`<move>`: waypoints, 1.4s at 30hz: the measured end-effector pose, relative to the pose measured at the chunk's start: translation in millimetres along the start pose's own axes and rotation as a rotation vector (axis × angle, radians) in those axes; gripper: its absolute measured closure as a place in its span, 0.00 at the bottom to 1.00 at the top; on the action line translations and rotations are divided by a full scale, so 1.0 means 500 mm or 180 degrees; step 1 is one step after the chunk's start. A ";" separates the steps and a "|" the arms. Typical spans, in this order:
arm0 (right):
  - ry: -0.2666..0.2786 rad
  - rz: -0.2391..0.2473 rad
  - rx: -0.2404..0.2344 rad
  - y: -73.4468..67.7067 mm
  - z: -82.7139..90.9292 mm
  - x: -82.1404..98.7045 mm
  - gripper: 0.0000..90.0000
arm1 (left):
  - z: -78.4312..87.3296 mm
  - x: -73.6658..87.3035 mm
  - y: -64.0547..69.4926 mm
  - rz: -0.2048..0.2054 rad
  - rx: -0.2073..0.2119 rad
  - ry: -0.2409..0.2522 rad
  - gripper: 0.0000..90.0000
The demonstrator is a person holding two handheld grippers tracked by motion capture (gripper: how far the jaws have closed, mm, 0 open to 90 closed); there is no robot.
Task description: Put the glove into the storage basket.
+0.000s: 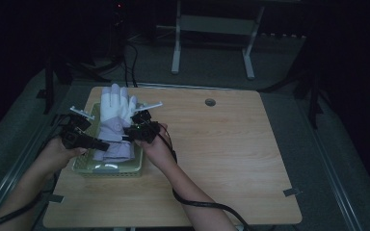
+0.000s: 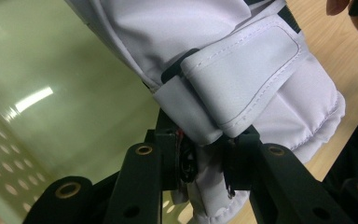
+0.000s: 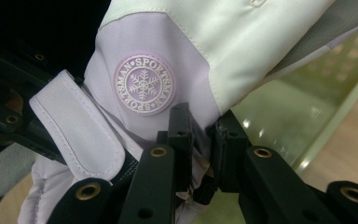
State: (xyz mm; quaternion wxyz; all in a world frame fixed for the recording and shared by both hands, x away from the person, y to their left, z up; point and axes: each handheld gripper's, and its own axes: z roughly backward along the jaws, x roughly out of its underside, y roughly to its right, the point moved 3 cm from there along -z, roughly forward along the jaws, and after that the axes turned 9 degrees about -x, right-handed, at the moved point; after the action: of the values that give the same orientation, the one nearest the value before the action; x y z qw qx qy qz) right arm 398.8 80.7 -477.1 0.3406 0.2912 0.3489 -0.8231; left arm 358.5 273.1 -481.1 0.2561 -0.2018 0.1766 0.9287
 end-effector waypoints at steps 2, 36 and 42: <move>-0.0087 -0.0016 0.0032 0.006 -0.017 0.010 0.88 | -0.019 0.009 -0.008 0.0062 0.0029 -0.0048 0.80; -0.0444 0.0164 0.0187 0.025 -0.048 0.013 0.52 | -0.108 0.020 -0.018 0.0326 -0.0269 -0.0521 0.41; -0.0279 0.0324 0.0044 0.024 -0.002 -0.001 0.34 | -0.069 0.013 -0.003 0.0274 -0.0585 0.0021 0.17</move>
State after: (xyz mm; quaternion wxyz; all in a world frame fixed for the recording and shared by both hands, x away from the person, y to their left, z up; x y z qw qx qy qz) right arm 408.3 75.4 -482.0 0.3950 0.2746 0.3126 -0.8191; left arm 364.3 262.2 -514.0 0.1959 -0.2197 0.0999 0.9505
